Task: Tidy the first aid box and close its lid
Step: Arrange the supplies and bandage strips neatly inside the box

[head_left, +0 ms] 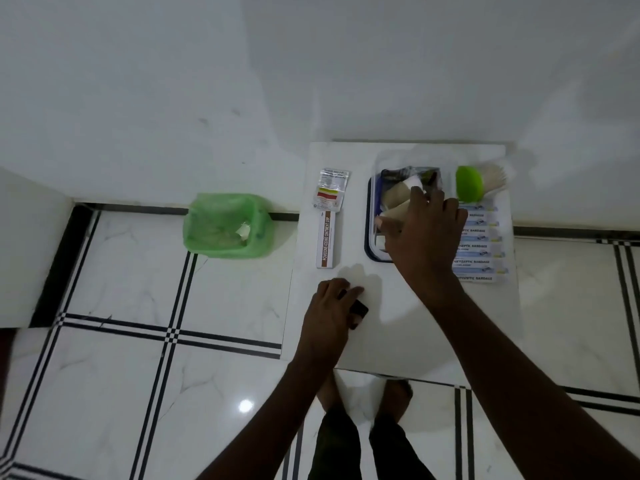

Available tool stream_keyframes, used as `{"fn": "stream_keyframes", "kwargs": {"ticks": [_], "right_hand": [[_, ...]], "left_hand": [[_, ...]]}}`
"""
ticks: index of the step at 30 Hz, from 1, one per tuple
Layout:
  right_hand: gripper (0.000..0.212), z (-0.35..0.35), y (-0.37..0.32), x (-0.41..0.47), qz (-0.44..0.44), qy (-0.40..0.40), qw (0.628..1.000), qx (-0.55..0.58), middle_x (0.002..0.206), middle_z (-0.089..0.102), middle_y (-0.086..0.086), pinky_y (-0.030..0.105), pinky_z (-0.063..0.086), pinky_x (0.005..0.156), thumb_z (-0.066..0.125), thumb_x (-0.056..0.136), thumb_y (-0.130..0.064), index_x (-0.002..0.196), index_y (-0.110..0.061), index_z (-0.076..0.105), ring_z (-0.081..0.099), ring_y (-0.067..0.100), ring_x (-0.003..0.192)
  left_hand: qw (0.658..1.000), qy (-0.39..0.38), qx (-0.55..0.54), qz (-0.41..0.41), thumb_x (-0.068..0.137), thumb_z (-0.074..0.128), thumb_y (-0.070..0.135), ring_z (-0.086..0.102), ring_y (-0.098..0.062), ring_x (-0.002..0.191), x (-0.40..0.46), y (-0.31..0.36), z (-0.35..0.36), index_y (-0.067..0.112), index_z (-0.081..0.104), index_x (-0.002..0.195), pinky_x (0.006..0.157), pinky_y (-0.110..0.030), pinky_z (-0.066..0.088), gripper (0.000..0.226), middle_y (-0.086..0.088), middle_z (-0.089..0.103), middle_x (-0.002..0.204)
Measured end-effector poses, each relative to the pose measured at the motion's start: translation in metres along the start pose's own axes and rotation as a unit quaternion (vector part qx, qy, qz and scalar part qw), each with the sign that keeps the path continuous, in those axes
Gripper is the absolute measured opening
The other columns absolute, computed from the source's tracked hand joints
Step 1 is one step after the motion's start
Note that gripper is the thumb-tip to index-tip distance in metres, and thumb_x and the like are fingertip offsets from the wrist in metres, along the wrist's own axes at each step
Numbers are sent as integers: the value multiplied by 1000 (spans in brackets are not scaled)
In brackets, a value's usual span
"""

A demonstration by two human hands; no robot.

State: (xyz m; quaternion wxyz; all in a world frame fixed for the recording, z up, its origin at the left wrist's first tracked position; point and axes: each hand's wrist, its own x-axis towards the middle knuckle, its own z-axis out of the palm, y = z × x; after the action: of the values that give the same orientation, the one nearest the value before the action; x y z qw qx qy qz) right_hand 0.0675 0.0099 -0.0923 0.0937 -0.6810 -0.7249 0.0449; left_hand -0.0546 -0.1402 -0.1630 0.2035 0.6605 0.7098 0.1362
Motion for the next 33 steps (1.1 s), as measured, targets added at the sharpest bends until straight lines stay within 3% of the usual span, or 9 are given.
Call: {"fn": "stream_keyframes", "kwargs": {"ticks": [3, 8, 10, 14, 20, 22, 25, 28, 33], "right_hand": [[45, 2, 6, 1, -46, -15, 999, -23, 114, 61, 21, 45, 43, 85, 66, 84, -44, 112, -9, 62, 56, 38, 99], [34, 1, 18, 2, -99, -63, 993, -10, 114, 63, 20, 46, 42, 84, 61, 88, -28, 116, -9, 64, 55, 40, 100], [36, 0, 19, 1, -97, -69, 993, -19, 118, 62, 18, 46, 42, 86, 61, 86, -22, 120, -11, 62, 53, 39, 104], [34, 1, 15, 3, -72, -73, 995, -9, 117, 62, 17, 45, 42, 89, 64, 85, -22, 118, -13, 65, 51, 37, 108], [29, 3, 14, 6, -63, -61, 996, 0, 113, 62, 15, 42, 45, 86, 72, 80, -24, 106, -13, 67, 53, 34, 106], [31, 2, 14, 9, -72, -61, 996, 2, 115, 63, 14, 42, 46, 87, 73, 79, -25, 106, -12, 66, 55, 33, 106], [40, 1, 14, 9, -87, -78, 993, 30, 120, 64, 13, 44, 47, 91, 73, 79, -23, 116, -12, 64, 56, 34, 112], [36, 3, 17, 9, -92, -69, 992, 57, 112, 69, 14, 44, 50, 88, 73, 78, -16, 113, -10, 67, 59, 35, 108], [25, 8, 25, 10, -101, -38, 990, 96, 94, 72, 17, 44, 54, 77, 75, 75, -9, 99, -4, 71, 65, 38, 90]], "left_hand": [[1000, -7, 12, 15, 69, 81, 7, 60, -31, 114, -13, -4, 1, 14, 71, 116, 77, -34, 59, 49, -12, 65, 122], [999, 18, 25, -27, 71, 80, 18, 56, -24, 87, 1, 2, -5, 17, 70, 98, 69, -35, 54, 29, -2, 66, 92], [998, 40, 3, -43, 73, 81, 18, 56, -22, 81, 10, 7, -11, 16, 70, 90, 65, -34, 53, 20, -1, 66, 83], [985, 128, -61, -97, 83, 73, 13, 58, -16, 83, 27, 16, -41, 20, 74, 92, 66, -20, 39, 11, 3, 70, 86], [942, 232, -218, -104, 84, 69, 11, 68, -13, 75, 70, 45, -111, 20, 73, 100, 69, -33, 56, 18, 6, 74, 87], [940, 222, -241, -90, 85, 67, 10, 69, -9, 70, 99, 56, -126, 22, 66, 108, 67, -30, 58, 26, 9, 71, 83], [960, 187, -204, -35, 85, 59, 11, 70, -16, 69, 146, 62, -131, 26, 59, 122, 66, -36, 60, 39, 3, 67, 90], [978, 158, -134, 6, 85, 61, 13, 69, -19, 75, 183, 66, -125, 21, 68, 112, 70, -37, 59, 29, -2, 72, 96], [990, 132, -42, 8, 80, 72, 28, 63, -22, 83, 210, 69, -103, 26, 68, 97, 70, -32, 50, 17, -3, 72, 83]]}}
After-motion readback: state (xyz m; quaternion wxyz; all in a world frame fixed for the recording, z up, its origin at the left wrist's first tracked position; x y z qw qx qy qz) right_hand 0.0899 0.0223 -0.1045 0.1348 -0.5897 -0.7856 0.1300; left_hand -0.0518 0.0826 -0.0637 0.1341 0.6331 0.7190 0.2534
